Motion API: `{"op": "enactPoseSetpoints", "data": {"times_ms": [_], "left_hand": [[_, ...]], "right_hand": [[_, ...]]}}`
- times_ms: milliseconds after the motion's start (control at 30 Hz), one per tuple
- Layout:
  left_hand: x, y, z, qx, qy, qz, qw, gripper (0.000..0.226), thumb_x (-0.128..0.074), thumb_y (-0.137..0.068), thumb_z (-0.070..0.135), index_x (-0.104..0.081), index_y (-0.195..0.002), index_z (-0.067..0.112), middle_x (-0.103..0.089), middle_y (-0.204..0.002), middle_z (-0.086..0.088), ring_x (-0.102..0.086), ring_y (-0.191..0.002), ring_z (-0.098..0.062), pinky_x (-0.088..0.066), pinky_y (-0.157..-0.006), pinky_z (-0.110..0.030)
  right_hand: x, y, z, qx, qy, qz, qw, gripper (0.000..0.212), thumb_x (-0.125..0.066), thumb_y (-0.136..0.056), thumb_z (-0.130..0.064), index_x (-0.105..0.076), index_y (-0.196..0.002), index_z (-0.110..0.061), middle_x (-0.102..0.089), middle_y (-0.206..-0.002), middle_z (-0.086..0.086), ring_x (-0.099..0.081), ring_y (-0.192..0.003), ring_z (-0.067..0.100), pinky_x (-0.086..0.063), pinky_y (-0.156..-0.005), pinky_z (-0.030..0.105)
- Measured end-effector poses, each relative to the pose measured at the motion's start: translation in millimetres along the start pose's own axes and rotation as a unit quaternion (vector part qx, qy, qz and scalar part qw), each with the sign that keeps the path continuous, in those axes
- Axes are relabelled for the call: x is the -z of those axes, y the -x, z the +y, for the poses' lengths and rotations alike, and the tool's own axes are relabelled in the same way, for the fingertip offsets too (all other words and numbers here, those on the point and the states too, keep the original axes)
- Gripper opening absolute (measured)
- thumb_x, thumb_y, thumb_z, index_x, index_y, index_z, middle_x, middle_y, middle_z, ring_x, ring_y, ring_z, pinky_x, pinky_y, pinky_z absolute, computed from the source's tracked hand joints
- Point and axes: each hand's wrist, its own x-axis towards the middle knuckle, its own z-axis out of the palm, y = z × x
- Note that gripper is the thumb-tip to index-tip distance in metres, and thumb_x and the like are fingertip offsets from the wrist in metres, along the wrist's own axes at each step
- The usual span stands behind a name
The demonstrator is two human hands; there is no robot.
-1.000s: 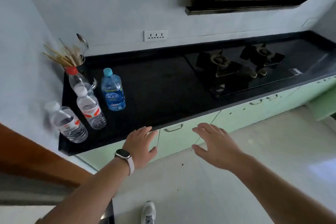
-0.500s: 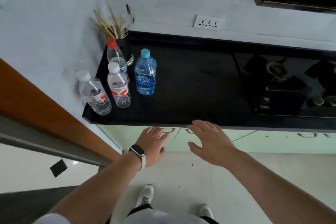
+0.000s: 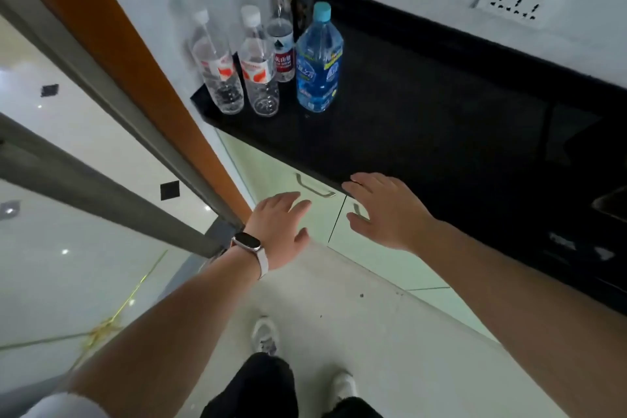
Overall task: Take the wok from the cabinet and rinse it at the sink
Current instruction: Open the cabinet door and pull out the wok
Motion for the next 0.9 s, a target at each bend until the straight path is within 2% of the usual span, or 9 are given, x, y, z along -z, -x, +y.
{"op": "enactPoseSetpoints", "data": {"times_ms": [100,267,400,600,733,900], "left_hand": [[-10,-4,5,0.003,-0.005,0.011,1.0,0.056,-0.044,-0.094,0.041,-0.035,-0.146,0.023,-0.032,-0.157,-0.005,-0.028,-0.144,-0.026,-0.024,-0.117,-0.042],[-57,-38,-4,-0.044,-0.047,0.044,0.997,0.058,-0.045,-0.092,0.042,-0.033,-0.146,0.023,-0.033,-0.156,-0.006,-0.029,-0.143,-0.028,-0.025,-0.118,-0.044],[-99,-64,-15,-0.057,-0.039,0.104,0.992,0.057,-0.047,-0.091,0.041,-0.037,-0.144,0.023,-0.036,-0.155,-0.005,-0.031,-0.143,-0.027,-0.025,-0.117,-0.044],[-138,-92,-25,-0.094,-0.065,0.194,0.974,0.055,-0.048,-0.088,0.041,-0.042,-0.14,0.023,-0.047,-0.146,-0.004,-0.042,-0.134,-0.026,-0.031,-0.113,-0.043],[-157,-107,-27,-0.142,-0.09,0.24,0.956,0.05,-0.051,-0.086,0.04,-0.048,-0.131,0.017,-0.059,-0.13,-0.004,-0.053,-0.12,-0.027,-0.046,-0.099,-0.042],[-181,-123,-27,-0.148,-0.103,0.327,0.928,0.054,-0.057,-0.08,0.038,-0.052,-0.127,0.011,-0.063,-0.119,-0.008,-0.057,-0.11,-0.031,-0.05,-0.093,-0.043]], "right_hand": [[-10,-13,11,0.023,0.016,0.016,0.999,0.062,-0.045,-0.097,-0.047,-0.033,-0.152,-0.022,-0.034,-0.157,0.002,-0.031,-0.143,0.023,-0.026,-0.116,0.039],[-50,-42,24,0.052,0.032,0.06,0.996,0.064,-0.049,-0.096,-0.048,-0.032,-0.152,-0.022,-0.03,-0.16,0.002,-0.025,-0.147,0.023,-0.021,-0.118,0.042],[-92,-59,30,0.044,0.032,0.111,0.992,0.066,-0.051,-0.094,-0.05,-0.033,-0.152,-0.023,-0.03,-0.16,0.0,-0.023,-0.148,0.023,-0.018,-0.119,0.042],[-115,-69,30,0.036,0.101,0.173,0.979,0.072,-0.044,-0.092,-0.06,-0.03,-0.153,-0.026,-0.029,-0.161,-0.002,-0.024,-0.147,0.023,-0.018,-0.119,0.044],[-124,-68,28,0.047,0.152,0.214,0.964,0.073,-0.045,-0.091,-0.061,-0.03,-0.153,-0.026,-0.031,-0.16,-0.002,-0.026,-0.147,0.023,-0.018,-0.119,0.045],[-133,-71,32,0.05,0.177,0.256,0.949,0.075,-0.049,-0.089,-0.06,-0.029,-0.153,-0.026,-0.034,-0.158,-0.003,-0.026,-0.146,0.021,-0.018,-0.119,0.044]]}}
